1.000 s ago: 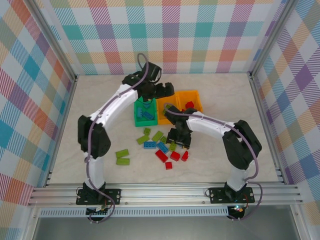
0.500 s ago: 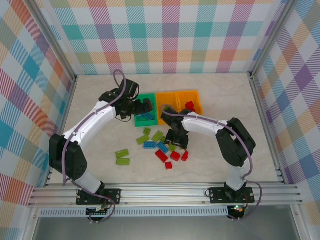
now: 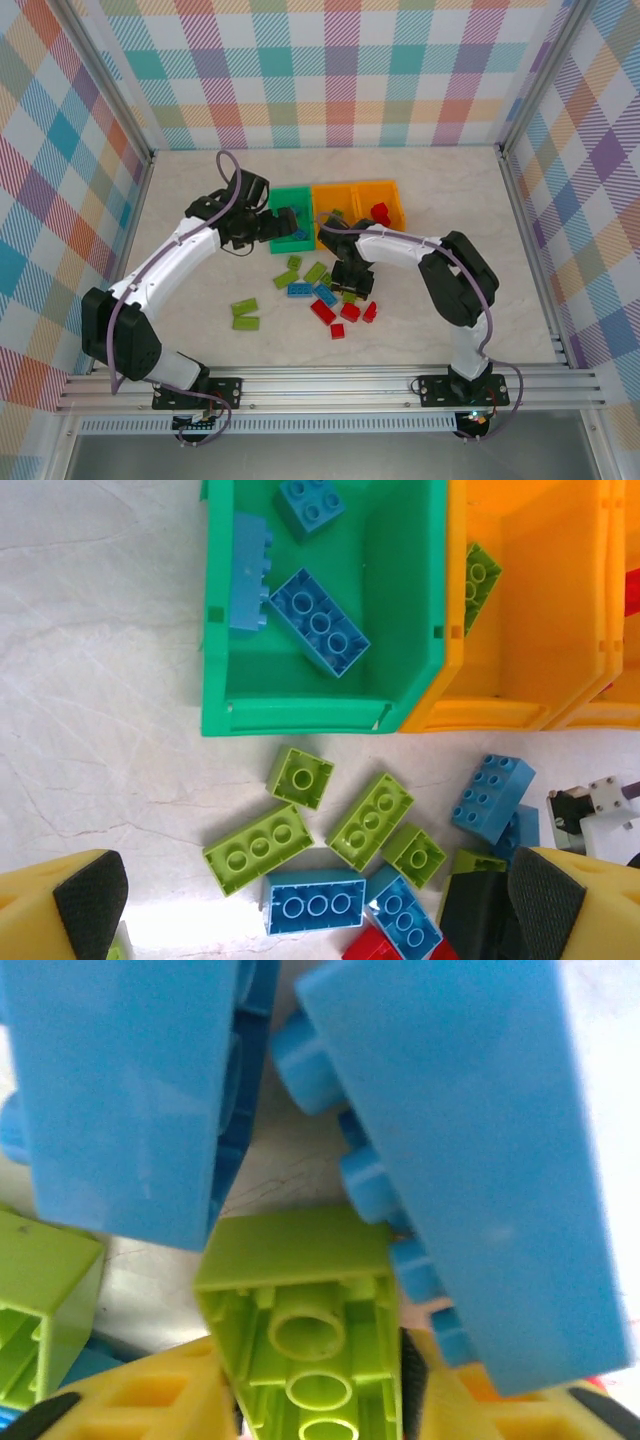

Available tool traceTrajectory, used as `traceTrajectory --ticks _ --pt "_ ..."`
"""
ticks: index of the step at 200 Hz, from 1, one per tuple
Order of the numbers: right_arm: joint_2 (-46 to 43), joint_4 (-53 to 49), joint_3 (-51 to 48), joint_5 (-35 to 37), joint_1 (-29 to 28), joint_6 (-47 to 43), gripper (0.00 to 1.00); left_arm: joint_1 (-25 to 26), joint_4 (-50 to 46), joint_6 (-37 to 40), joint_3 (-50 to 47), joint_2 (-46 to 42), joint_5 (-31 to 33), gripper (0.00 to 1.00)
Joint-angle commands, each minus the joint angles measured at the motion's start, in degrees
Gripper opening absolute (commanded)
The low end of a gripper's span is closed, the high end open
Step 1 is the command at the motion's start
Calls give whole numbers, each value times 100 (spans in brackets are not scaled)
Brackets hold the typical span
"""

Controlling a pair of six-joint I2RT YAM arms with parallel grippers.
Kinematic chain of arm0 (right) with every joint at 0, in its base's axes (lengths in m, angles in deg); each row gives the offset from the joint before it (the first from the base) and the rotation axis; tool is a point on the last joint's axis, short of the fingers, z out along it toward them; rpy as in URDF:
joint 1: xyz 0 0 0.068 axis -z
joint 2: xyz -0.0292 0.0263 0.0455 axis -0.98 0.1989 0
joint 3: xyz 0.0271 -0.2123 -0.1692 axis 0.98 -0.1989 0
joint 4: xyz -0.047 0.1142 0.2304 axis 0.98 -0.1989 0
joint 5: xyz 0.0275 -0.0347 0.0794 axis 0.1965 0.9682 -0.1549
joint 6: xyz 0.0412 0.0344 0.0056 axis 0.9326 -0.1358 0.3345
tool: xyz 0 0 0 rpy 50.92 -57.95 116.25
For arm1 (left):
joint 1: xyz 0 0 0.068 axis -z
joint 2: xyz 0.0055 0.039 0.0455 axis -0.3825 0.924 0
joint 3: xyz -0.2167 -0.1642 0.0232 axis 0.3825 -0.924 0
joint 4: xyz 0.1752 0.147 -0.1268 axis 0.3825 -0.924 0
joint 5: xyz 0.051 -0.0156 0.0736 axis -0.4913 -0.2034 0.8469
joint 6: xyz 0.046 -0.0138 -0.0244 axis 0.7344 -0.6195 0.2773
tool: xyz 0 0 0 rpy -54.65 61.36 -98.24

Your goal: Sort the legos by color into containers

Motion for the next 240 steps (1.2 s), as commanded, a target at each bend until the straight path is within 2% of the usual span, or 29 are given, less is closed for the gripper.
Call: traceTrajectory --ticks 1,22,43,72,112,152,200,229,240 --pt "-85 -218 78 162 -40 68 37 -104 0 8 -169 -295 106 100" --pt "-332 -299 100 250 -43 71 30 -109 9 -25 -318 -395 141 100" --pt "-660 -462 301 366 -43 -3 30 -111 41 -55 -479 -476 171 100" --pt "-773 -875 1079 503 -1 -442 31 -117 35 -76 -738 -551 215 100" --pt "-556 -914 1880 397 581 -1012 31 -119 -7 -140 -1336 -764 248 100" --pt "296 -832 2946 -141 1251 -1733 31 -118 -99 -318 -2005 -1117 304 100" --pt "1703 -1681 4913 -472 1411 -2185 33 -119 -324 -502 -2659 -1580 342 100" --pt "2002 -1670 5119 -466 1558 -2022 37 -116 -785 -1123 -2936 -2045 639 100" --pt "2038 -1633 5115 -475 1616 -1998 42 -117 -939 -1400 -3004 -2160 622 100"
